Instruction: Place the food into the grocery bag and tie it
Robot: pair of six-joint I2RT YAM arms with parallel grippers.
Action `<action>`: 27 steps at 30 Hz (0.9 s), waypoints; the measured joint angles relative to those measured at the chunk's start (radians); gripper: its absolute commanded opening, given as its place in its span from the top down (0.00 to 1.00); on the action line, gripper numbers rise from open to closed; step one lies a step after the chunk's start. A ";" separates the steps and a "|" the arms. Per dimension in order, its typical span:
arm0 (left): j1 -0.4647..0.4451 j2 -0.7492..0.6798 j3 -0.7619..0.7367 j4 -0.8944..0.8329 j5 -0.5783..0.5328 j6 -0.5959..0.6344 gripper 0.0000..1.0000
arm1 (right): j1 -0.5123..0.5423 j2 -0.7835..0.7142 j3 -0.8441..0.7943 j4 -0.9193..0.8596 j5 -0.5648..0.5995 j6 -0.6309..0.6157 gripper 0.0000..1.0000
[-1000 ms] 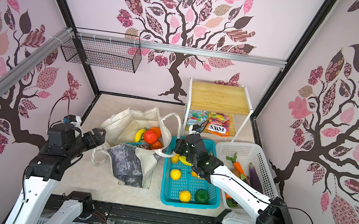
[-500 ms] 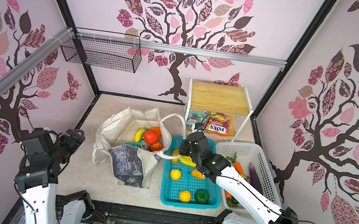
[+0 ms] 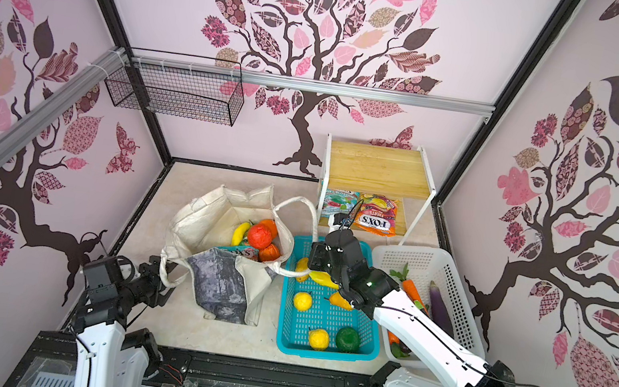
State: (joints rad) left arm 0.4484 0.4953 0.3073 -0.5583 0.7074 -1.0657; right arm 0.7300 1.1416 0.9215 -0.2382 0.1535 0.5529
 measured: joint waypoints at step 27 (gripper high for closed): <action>0.041 0.175 0.619 -0.129 -0.202 0.163 1.00 | 0.000 0.056 0.304 -0.124 0.014 -0.156 1.00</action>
State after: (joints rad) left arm 0.4896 0.6708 0.9260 -0.6876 0.5056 -0.9028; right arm 0.7300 1.1980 1.2251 -0.3626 0.1673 0.3965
